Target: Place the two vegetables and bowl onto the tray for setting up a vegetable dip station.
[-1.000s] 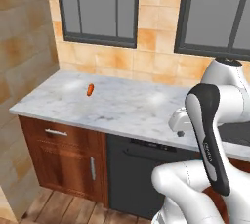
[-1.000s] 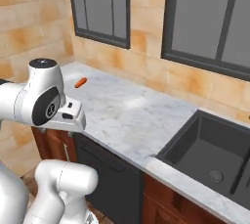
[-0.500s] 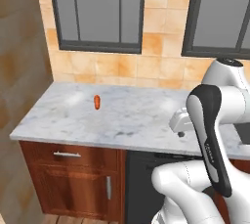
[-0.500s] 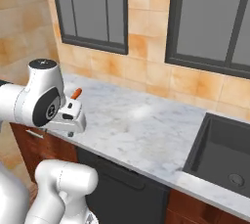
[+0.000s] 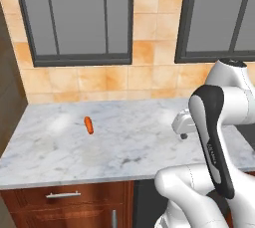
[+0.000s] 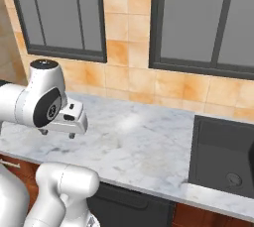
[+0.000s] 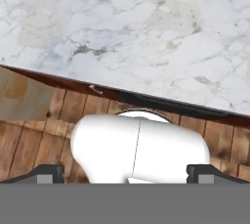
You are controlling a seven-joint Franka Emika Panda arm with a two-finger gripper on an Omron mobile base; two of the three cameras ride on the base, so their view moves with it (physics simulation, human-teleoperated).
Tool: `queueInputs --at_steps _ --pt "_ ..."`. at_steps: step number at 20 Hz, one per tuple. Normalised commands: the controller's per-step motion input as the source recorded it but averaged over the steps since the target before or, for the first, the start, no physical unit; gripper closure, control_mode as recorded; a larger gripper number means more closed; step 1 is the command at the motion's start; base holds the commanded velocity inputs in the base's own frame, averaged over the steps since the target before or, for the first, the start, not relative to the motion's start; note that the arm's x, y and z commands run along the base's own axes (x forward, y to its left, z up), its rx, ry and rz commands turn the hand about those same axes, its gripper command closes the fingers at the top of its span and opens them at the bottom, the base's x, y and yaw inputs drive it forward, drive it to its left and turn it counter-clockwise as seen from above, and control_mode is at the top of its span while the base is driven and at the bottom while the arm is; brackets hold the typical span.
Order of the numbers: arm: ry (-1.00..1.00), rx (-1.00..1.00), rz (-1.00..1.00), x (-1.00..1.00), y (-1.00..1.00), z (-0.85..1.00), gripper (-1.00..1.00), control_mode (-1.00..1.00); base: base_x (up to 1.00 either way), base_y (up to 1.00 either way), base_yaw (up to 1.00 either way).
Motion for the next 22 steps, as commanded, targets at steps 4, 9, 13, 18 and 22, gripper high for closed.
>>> queueInputs --at_steps 4,9,13,18,22 --pt "0.0 0.0 0.0 0.0 0.0 0.0 -1.0 1.0 0.54 0.13 -0.32" --pt "0.0 0.0 0.0 0.0 0.0 0.0 -1.0 1.0 0.55 0.22 -0.33" --pt "0.0 0.0 0.0 0.0 0.0 0.0 -1.0 1.0 0.39 0.09 -0.17" --pt "0.0 0.0 0.0 0.0 0.0 0.0 -1.0 1.0 0.0 0.0 0.0" --pt "0.0 -0.01 0.0 0.05 0.21 0.0 -1.0 -1.0 0.0 0.0 0.0"
